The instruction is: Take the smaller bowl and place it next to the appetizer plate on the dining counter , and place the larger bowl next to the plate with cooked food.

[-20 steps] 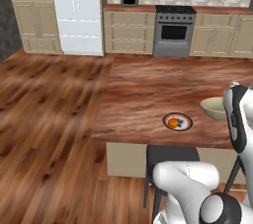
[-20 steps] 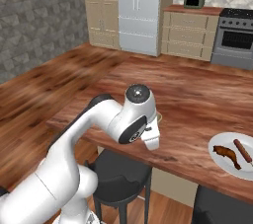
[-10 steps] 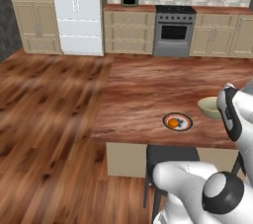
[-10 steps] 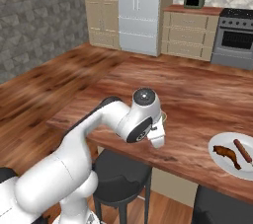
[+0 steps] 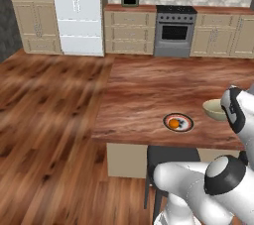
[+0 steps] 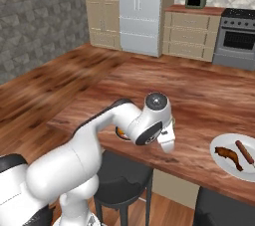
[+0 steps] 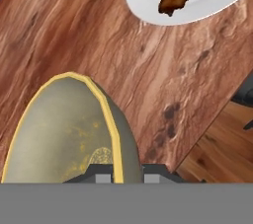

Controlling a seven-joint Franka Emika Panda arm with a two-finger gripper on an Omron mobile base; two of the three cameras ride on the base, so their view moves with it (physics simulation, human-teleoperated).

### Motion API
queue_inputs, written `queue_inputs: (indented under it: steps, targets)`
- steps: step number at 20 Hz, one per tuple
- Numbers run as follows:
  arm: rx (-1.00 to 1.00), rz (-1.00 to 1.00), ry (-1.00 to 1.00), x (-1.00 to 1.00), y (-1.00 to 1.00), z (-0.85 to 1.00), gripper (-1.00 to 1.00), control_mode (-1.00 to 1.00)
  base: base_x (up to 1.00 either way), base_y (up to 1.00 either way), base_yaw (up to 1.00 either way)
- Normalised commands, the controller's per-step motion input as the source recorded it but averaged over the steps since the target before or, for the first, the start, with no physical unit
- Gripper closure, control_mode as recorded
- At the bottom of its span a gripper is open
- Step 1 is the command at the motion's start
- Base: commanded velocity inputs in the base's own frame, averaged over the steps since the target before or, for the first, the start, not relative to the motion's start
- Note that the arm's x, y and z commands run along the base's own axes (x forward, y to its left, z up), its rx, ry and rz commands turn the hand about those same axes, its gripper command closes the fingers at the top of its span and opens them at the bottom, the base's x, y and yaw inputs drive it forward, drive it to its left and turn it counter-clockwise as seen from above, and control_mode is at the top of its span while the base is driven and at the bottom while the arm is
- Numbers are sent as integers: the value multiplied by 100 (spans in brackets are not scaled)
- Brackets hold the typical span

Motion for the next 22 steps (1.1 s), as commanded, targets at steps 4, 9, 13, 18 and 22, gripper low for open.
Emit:
queue_inputs:
  steps: [4,9,13,18,22]
  targets:
    - [0,0,0,0,0,-26,100,-100,0,0,0]
    - [0,0,0,2,0,-36,100,-100,0,0,0]
    - [0,0,0,8,0,-31,100,-100,0,0,0]
    - [0,0,0,23,0,-27,100,-100,0,0,0]
    - [1,0,0,33,0,-26,100,-100,0,0,0]
